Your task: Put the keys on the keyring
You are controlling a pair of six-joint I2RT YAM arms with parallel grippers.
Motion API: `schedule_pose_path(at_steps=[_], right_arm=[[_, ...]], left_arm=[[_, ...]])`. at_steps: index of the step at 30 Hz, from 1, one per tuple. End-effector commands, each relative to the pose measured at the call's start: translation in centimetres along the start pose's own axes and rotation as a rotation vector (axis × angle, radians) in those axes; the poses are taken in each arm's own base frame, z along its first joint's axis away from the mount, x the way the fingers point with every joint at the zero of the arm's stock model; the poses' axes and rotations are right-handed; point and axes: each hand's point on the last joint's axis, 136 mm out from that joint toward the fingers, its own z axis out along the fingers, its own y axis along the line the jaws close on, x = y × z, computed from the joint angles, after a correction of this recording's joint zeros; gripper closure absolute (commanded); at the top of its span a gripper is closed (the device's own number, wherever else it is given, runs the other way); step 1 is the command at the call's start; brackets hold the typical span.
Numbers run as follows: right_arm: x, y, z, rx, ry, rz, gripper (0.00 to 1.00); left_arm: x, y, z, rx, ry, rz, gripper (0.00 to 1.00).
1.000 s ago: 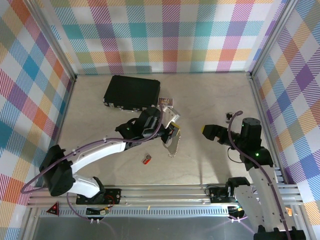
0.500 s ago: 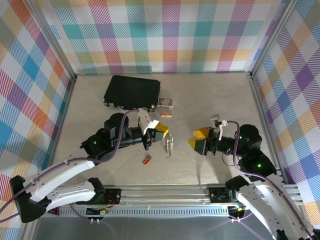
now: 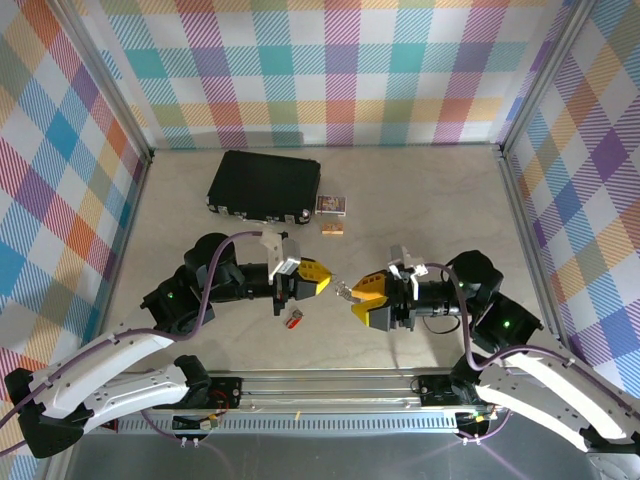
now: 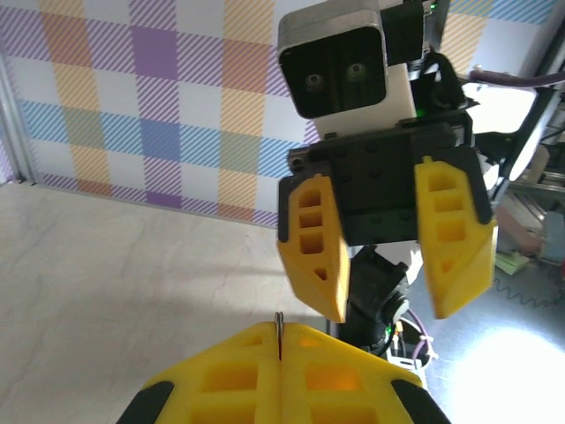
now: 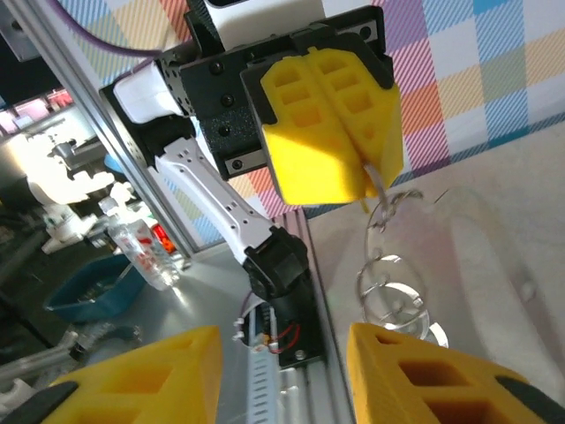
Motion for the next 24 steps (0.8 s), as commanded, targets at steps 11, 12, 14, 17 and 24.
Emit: schedule_pose_path(at_steps=[11,12,14,17,24], right_arm=[[-4.2,1.4,-0.5,0.011,-0.118,-0.127,0.65],[-4.3,1.5,-0.5,0.008,-0.124,-0.129,0.63],[-4.6,1.5,-0.5,0.011,-0.139,-0.134,0.6],[-5.0,1.5,-0.3,0.01,-0.149,-0.133,0.57],[-5.8,1.2,0.0,0.018,-0.183,-0.125,0.5]], left_arm=[[-4.3,-3.3,-0.9,0.163,-0.162,0.059,1.0],[-4.4,-3.3,-0.9,0.165,-0.168,0.057,1.0],[-4.4,-3.3,-0.9,0.168,-0.175,0.052,1.0],[-4.3,-3.2,-0.7,0.17,-0.18,0.044,1.0],[-4.3,-3.0,-0.5,0.167,-0.191,0.033,1.0]])
